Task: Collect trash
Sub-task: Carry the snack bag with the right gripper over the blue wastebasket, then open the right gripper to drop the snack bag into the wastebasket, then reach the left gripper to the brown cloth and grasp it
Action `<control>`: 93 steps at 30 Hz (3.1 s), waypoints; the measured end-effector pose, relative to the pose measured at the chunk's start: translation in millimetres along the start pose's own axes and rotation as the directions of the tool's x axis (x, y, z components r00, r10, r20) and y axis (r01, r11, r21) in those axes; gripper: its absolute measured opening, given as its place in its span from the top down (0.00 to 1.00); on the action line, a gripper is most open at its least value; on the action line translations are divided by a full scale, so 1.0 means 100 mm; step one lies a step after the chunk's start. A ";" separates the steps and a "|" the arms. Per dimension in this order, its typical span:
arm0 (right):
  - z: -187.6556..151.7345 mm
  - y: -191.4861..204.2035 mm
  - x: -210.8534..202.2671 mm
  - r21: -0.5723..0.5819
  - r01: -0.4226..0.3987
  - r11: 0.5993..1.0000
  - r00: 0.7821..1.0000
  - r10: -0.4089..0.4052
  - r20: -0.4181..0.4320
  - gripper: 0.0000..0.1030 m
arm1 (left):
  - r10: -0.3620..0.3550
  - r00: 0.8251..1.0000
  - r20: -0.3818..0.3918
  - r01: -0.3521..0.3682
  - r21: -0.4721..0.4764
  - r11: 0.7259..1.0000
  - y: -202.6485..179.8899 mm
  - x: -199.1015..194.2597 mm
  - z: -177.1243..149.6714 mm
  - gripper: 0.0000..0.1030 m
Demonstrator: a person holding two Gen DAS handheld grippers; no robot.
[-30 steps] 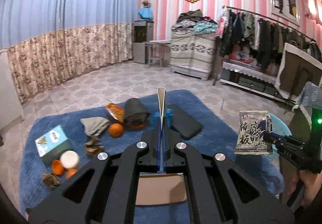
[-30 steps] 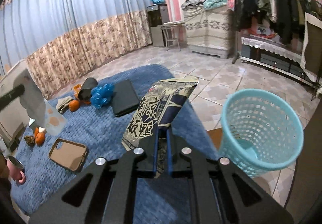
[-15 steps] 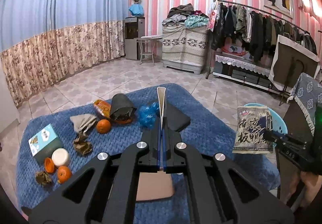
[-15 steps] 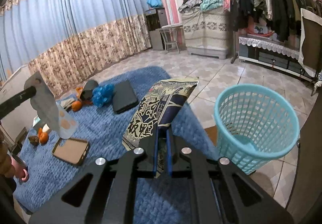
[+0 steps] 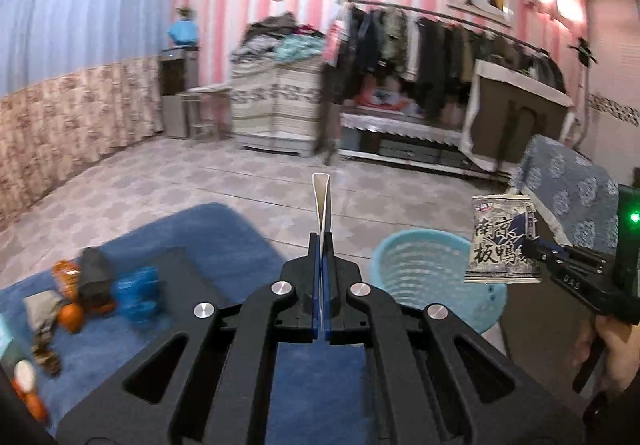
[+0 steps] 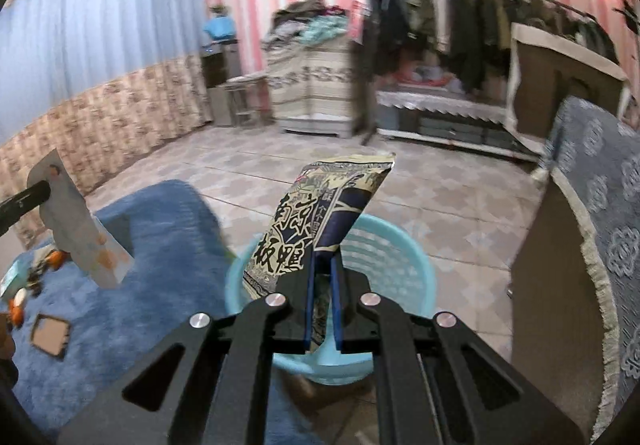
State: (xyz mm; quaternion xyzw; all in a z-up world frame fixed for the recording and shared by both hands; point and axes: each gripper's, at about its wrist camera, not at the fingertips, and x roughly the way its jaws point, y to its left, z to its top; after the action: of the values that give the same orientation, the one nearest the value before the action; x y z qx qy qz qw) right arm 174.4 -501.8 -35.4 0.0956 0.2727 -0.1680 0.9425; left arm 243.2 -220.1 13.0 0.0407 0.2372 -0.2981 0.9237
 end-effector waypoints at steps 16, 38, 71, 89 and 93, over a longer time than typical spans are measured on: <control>-0.15 -0.58 0.44 0.023 0.103 0.994 0.990 -0.100 -0.095 0.93 | -0.177 0.976 -0.128 0.192 0.110 0.975 -1.15 1.61 -0.13 1.00; -0.19 -0.26 1.16 0.064 0.098 0.993 0.982 -0.086 -0.168 0.54 | 0.070 0.997 -0.017 -0.069 0.059 0.996 -0.29 1.13 0.14 0.08; -0.28 1.34 -0.46 -0.068 -0.091 0.993 0.986 0.100 0.134 0.04 | 0.444 0.896 0.029 -0.432 -0.181 0.884 1.33 -1.38 -0.59 0.05; -0.91 2.22 -0.49 -0.179 -0.210 0.961 0.974 0.222 0.049 0.04 | 0.529 0.838 -0.134 -0.544 -0.276 0.792 1.79 -1.80 -1.64 0.05; -0.97 2.32 -0.43 -0.198 -0.220 0.955 0.972 0.231 0.034 0.04 | 0.516 0.833 -0.200 -0.553 -0.302 0.776 1.90 -1.73 -1.90 0.05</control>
State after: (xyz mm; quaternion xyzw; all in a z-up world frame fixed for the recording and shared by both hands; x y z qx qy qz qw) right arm 179.1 -249.2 -72.0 0.0295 0.2481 -0.0350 0.9677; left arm 150.3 68.1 -87.5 -0.0417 0.3133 0.0259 0.9484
